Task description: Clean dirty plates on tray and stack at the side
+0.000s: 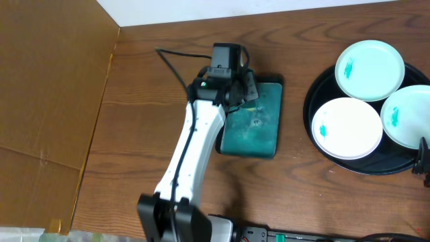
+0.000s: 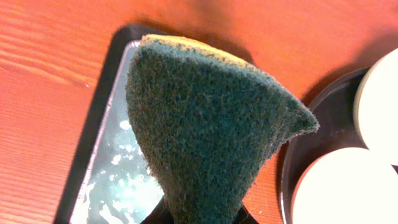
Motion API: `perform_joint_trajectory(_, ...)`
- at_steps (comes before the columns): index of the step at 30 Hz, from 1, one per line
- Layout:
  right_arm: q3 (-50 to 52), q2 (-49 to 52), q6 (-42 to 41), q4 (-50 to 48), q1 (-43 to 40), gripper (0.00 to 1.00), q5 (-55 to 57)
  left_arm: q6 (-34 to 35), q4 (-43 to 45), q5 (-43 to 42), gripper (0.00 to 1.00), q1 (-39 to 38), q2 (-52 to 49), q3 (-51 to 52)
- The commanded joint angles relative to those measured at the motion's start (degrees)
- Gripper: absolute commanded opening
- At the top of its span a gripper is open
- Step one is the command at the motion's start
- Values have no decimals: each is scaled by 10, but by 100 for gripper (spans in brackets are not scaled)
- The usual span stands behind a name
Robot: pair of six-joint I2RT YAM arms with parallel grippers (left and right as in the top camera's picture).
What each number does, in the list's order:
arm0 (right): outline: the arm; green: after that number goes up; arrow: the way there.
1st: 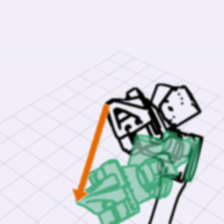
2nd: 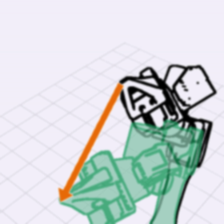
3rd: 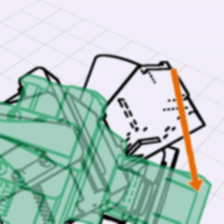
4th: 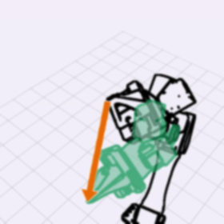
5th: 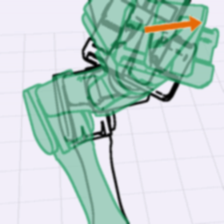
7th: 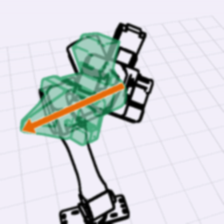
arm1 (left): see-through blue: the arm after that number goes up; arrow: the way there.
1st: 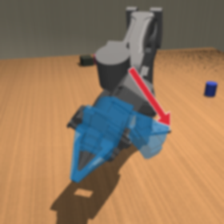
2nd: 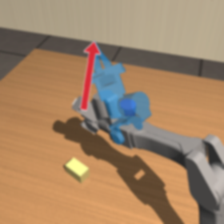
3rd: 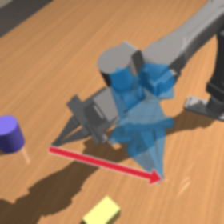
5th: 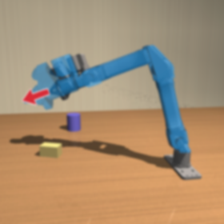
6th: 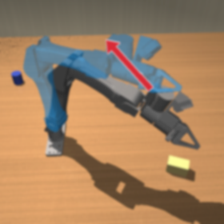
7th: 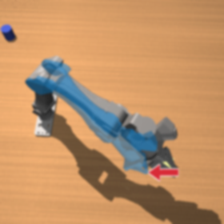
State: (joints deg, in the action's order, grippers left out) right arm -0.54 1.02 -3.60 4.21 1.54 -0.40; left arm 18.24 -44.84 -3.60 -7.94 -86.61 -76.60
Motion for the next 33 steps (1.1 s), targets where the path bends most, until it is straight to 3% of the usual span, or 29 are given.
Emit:
perform_joint_trajectory(1, 2, -2, 7, 0, -4, 99, 1, 3, -2, 33, 7, 2, 23, -14)
perform_joint_trajectory(5, 2, -2, 7, 1, -4, 99, 1, 3, -5, 77, 7, 3, 18, -9)
perform_joint_trajectory(12, 2, -2, 7, 0, -4, 99, 1, 47, 6, 76, 7, 2, -60, 51)
perform_joint_trajectory(18, 2, -2, 7, 1, -4, 99, 1, 46, 10, 73, 7, 2, -128, 58)
perform_joint_trajectory(33, 2, -2, 7, 1, -4, 99, 1, 48, -9, 59, 7, 1, 37, 34)
